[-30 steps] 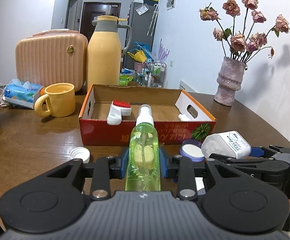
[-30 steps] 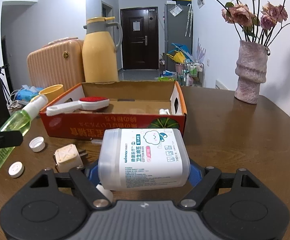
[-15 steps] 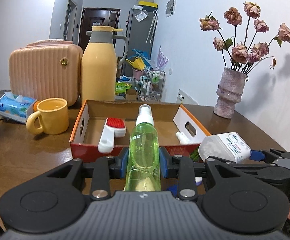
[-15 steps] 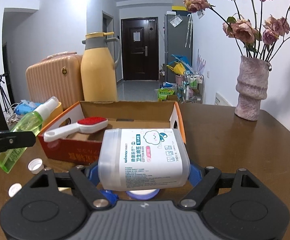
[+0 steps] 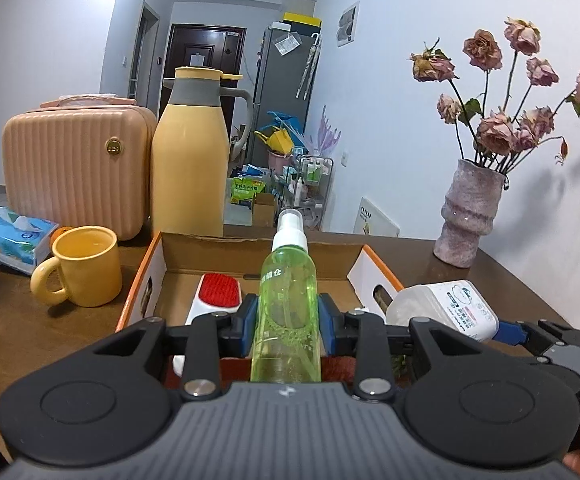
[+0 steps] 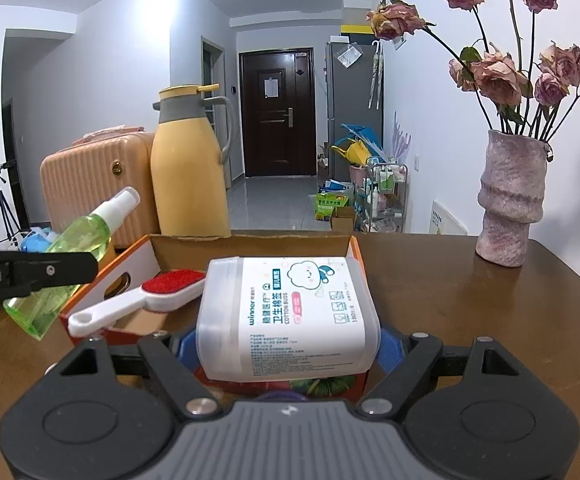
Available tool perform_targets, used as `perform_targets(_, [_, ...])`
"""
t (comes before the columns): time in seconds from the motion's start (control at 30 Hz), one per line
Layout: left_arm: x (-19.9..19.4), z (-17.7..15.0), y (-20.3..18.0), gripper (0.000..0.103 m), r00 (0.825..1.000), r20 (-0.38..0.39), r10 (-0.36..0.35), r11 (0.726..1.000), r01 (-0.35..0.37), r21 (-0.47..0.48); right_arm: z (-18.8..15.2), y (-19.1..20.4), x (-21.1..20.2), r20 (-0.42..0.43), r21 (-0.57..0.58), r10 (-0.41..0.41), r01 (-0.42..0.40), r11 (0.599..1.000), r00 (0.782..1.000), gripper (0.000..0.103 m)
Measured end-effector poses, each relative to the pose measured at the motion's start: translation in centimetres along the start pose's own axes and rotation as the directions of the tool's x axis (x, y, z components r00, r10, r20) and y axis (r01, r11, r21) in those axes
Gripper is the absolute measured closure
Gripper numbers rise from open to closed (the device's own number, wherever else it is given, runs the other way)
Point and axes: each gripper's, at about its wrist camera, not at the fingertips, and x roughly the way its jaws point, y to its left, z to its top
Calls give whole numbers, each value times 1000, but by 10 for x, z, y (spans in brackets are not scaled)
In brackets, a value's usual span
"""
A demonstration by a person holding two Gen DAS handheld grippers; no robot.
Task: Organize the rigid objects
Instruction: 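Carry the green spray bottle and wipes tub into the box and release both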
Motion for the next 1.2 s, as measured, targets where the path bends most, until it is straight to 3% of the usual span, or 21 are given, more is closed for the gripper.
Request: perform_targets(1.2, [130, 23, 30, 71, 991, -84, 103, 992, -109, -70, 25, -6, 107, -26, 6, -5, 5, 1000, 1000, 22])
